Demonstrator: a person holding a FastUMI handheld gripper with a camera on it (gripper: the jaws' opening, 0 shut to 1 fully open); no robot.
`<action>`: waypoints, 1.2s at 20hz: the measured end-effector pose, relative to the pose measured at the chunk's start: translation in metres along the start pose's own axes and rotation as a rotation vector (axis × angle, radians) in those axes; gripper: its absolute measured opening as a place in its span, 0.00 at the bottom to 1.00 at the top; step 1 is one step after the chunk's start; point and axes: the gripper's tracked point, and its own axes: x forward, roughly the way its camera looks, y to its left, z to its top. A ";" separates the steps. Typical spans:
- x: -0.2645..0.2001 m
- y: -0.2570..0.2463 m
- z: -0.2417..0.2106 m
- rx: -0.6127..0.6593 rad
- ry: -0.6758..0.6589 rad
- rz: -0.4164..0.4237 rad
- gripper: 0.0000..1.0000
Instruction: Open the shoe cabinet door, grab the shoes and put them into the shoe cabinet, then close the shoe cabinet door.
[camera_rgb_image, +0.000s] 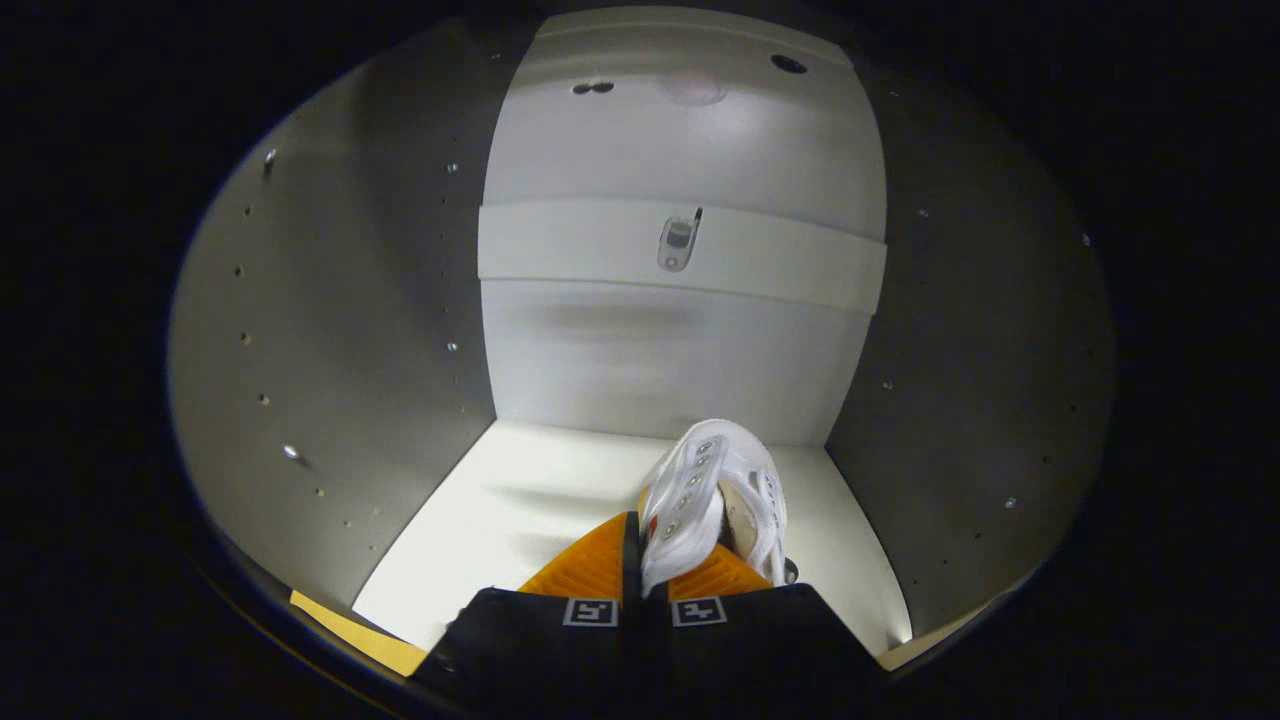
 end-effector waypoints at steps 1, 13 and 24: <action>0.006 0.001 -0.004 -0.019 0.014 -0.001 0.05; 0.011 0.025 -0.017 -0.188 0.051 -0.012 0.11; -0.054 0.035 -0.002 -0.044 0.040 0.049 0.98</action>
